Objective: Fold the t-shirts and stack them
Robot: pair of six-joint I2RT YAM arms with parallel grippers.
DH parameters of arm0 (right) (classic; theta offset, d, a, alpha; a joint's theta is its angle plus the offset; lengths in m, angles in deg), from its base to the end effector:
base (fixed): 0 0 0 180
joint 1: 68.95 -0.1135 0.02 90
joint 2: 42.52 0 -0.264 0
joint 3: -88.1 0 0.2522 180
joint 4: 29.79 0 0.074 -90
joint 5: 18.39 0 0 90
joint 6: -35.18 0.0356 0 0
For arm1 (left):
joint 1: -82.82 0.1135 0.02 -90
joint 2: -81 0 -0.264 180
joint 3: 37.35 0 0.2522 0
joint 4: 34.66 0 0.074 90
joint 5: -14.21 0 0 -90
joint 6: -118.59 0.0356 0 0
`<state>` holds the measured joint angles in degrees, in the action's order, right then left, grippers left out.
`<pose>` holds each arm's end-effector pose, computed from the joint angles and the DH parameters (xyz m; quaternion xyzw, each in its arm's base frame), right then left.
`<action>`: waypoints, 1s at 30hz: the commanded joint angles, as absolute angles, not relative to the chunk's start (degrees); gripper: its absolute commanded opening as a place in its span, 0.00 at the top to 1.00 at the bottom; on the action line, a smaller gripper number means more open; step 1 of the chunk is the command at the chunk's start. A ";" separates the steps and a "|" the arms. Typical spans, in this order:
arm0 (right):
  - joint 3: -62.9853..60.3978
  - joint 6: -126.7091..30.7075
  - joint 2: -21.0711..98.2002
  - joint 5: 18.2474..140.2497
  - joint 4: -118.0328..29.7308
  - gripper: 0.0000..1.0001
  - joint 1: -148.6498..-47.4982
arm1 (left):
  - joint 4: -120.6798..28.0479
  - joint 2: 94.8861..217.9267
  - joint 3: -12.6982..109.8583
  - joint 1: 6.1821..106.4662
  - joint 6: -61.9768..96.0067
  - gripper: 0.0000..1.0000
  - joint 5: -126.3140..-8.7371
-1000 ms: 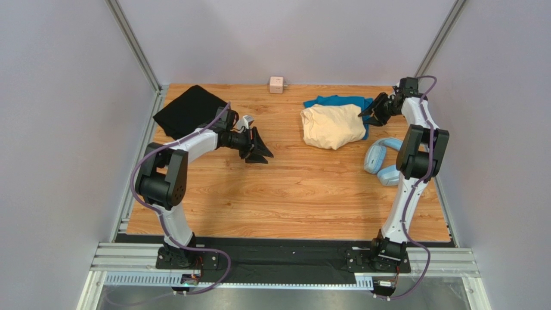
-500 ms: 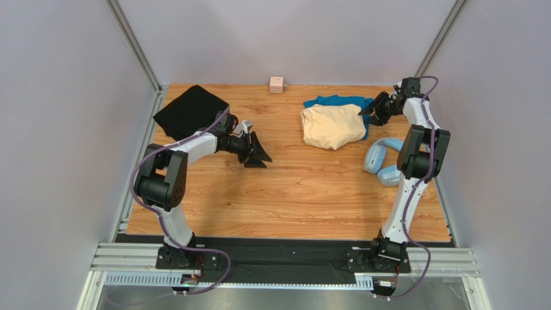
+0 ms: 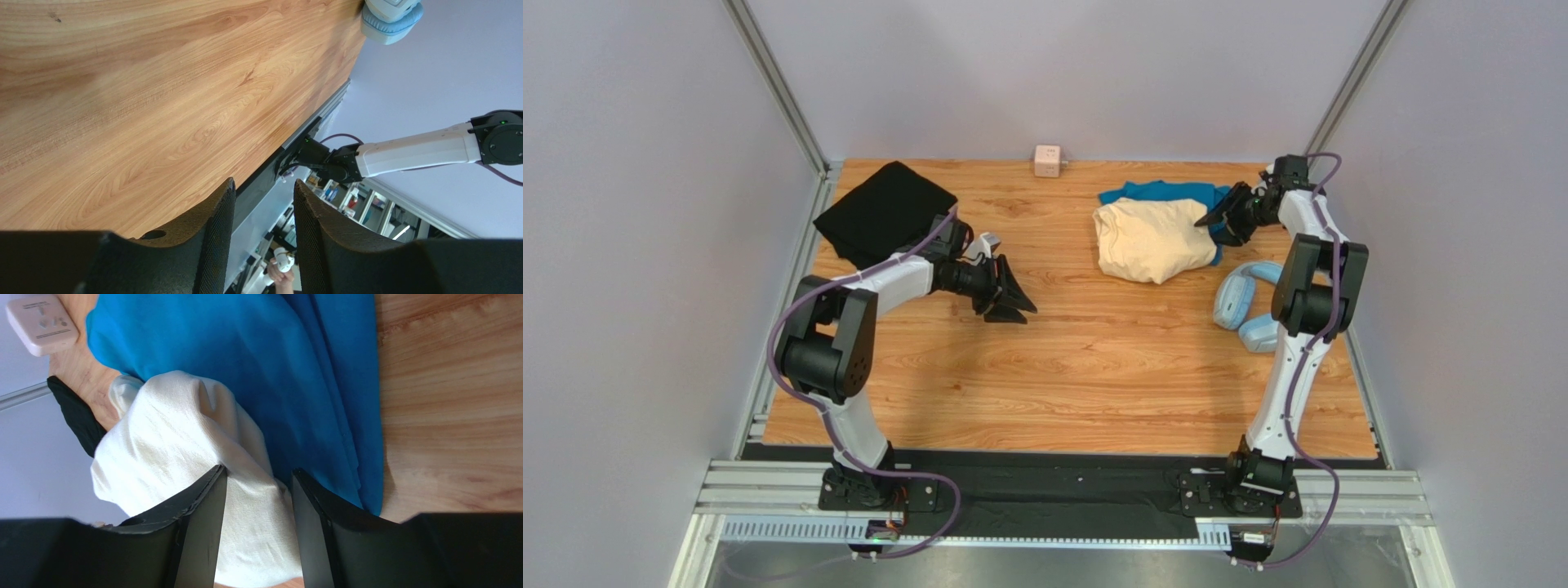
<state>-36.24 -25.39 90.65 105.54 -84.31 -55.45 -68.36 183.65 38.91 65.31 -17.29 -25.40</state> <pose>0.4872 -0.0965 0.1748 0.2780 0.8908 0.3117 0.1790 0.3274 -0.1320 0.1752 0.1077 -0.8745 0.4726 0.0174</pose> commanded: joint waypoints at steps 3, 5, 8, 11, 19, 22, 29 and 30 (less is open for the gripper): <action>-36.14 -26.07 92.83 104.57 -82.05 0.51 -56.29 | -68.99 179.97 38.37 65.42 -16.05 0.54 -26.21; -36.23 -25.90 92.92 104.82 -81.09 0.50 -56.20 | -69.25 179.70 38.29 65.42 -15.97 0.54 -26.30; -39.20 -25.46 96.16 108.78 -82.22 0.50 -56.38 | -69.25 179.61 37.76 65.42 -15.88 0.55 -26.66; -40.44 -25.28 98.45 111.68 -82.93 0.50 -56.99 | -69.34 179.79 37.58 65.42 -15.97 0.55 -26.48; -33.86 -21.95 98.99 126.62 -75.73 0.49 -58.14 | -69.69 180.40 37.93 65.42 -15.79 0.55 -26.74; -30.08 -21.15 96.62 128.47 -73.09 0.49 -58.31 | -69.69 180.49 37.85 65.42 -15.79 0.56 -26.92; -26.03 -16.94 92.75 132.25 -66.59 0.44 -58.49 | -69.16 181.37 37.93 65.33 -16.23 0.56 -27.01; -26.03 -15.98 92.66 132.95 -66.23 0.44 -58.49 | -68.99 181.55 37.85 65.33 -16.32 0.56 -27.01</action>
<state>-26.91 -18.83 95.91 130.46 -70.14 -57.61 -69.28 181.82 37.95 65.31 -17.03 -26.95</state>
